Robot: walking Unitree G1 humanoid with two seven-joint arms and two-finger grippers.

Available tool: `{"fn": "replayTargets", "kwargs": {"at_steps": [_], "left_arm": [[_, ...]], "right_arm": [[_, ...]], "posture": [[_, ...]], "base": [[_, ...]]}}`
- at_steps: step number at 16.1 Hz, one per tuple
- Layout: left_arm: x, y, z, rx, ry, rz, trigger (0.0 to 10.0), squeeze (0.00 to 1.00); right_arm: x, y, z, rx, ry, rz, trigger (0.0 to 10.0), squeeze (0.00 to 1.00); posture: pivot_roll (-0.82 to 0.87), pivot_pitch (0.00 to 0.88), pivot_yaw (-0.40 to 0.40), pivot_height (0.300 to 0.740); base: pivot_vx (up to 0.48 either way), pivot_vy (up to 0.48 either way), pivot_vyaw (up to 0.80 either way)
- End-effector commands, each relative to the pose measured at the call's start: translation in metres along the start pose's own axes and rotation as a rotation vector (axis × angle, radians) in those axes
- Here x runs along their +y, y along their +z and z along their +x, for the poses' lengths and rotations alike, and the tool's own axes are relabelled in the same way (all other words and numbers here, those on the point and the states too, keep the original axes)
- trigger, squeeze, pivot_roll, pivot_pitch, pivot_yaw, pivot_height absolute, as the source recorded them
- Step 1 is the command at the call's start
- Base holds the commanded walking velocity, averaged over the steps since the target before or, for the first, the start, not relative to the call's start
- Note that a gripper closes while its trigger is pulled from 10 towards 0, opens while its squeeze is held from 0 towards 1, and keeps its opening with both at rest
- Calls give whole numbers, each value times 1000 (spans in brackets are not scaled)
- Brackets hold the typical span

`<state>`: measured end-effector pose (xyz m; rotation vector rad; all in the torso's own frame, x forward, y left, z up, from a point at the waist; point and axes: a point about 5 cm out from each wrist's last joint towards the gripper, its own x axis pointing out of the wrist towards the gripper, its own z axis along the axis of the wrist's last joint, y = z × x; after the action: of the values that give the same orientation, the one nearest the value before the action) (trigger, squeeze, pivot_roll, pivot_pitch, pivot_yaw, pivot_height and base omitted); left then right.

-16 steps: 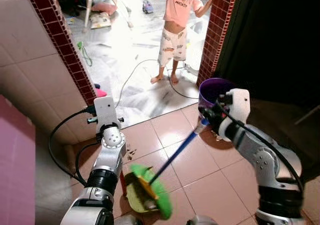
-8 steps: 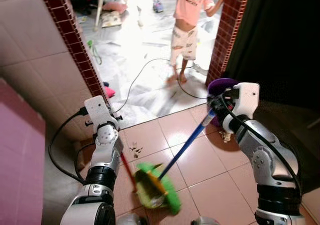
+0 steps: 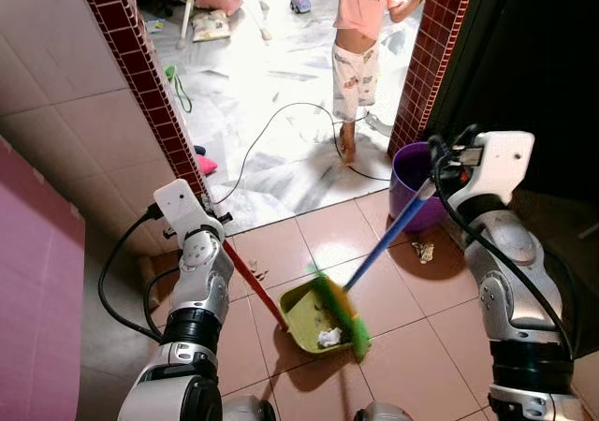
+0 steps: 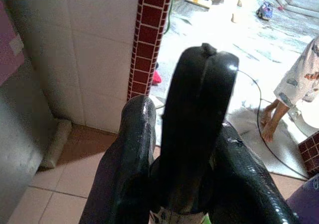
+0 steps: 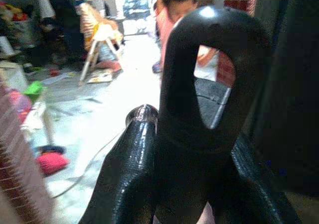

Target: Sweep floor

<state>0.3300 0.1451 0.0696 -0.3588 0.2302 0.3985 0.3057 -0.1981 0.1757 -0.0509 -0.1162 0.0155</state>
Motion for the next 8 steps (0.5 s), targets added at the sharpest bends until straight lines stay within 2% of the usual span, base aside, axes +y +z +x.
{"fn": "replayTargets", "kwargs": {"at_steps": [1,4,7,8], "left_arm": [[-1,20,6,-51,4,-51,10000,0],[1,28,9,-60,14,-96,10000,0],[2,44,7,-104,10,-142,10000,0],[-1,53,5,-123,-12,-176,10000,0]], "right_arm": [[-11,6,2,-30,-61,-136,10000,0],[-23,-4,1,4,-118,-213,10000,0],[-23,-19,-3,56,-110,-177,10000,0],[-18,-29,-6,84,-96,-143,10000,0]], "posture": [[-181,0,58,740],[-178,0,55,740],[-177,0,58,740],[-171,0,57,740]], "base": [[0,0,0],[0,0,0],[0,0,0],[0,0,0]]}}
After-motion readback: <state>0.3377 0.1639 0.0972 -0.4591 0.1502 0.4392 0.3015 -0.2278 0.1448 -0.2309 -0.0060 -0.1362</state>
